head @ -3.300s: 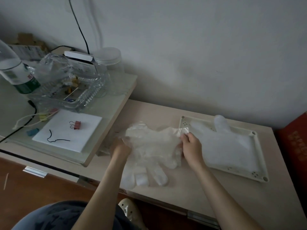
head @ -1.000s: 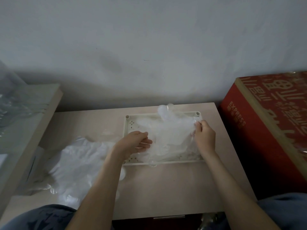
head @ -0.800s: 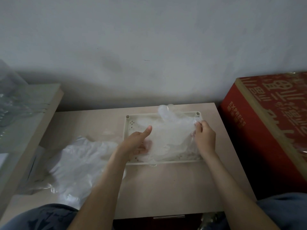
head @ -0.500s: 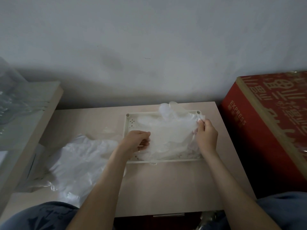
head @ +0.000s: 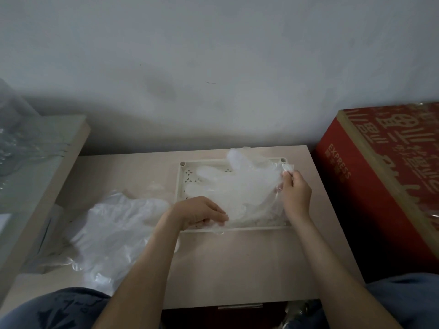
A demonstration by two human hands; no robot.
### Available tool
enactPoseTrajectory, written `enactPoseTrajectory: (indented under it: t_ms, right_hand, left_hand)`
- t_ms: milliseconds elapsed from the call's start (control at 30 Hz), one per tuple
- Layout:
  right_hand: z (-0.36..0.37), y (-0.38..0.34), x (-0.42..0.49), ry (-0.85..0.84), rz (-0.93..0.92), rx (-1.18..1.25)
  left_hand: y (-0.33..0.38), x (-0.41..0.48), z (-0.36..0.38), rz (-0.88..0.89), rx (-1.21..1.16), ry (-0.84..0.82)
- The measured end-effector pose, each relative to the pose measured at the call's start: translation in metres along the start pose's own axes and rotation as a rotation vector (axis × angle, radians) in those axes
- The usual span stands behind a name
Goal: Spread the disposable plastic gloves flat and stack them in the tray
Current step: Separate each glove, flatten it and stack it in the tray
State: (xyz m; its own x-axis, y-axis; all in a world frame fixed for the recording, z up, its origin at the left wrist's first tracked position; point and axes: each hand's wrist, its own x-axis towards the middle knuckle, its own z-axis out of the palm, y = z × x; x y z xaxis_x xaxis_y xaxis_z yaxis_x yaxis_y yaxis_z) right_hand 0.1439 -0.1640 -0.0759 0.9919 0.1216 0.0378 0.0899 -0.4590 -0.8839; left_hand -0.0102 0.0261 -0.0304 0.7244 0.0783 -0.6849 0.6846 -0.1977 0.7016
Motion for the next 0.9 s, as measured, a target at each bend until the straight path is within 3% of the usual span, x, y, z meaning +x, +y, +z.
enactPoseTrajectory:
  t_ms: [400,533,600,733,800,900]
  right_hand:
    - [-0.001,0.004,-0.002,-0.029,-0.087,-0.139]
    - [0.0,0.008,-0.001,-0.031,-0.11,-0.211]
    - [-0.001,0.007,-0.003,-0.054,-0.122,-0.244]
    - [-0.003,0.004,-0.007,-0.099,-0.141,-0.295]
    - [-0.002,0.002,-0.008,-0.128,-0.135,-0.312]
    - [0.001,0.002,-0.009,-0.193,-0.114,-0.378]
  left_hand:
    - [-0.007,-0.01,-0.02,-0.092,-0.046,0.014]
    - [-0.006,-0.012,-0.018,-0.082,-0.208,-0.01]
    - [-0.008,-0.011,-0.019,-0.088,-0.181,0.006]
    - [-0.009,-0.013,-0.025,-0.145,0.116,0.058]
    - [-0.005,-0.014,-0.026,-0.189,0.374,0.123]
    - [0.006,-0.015,-0.019,-0.277,0.771,0.373]
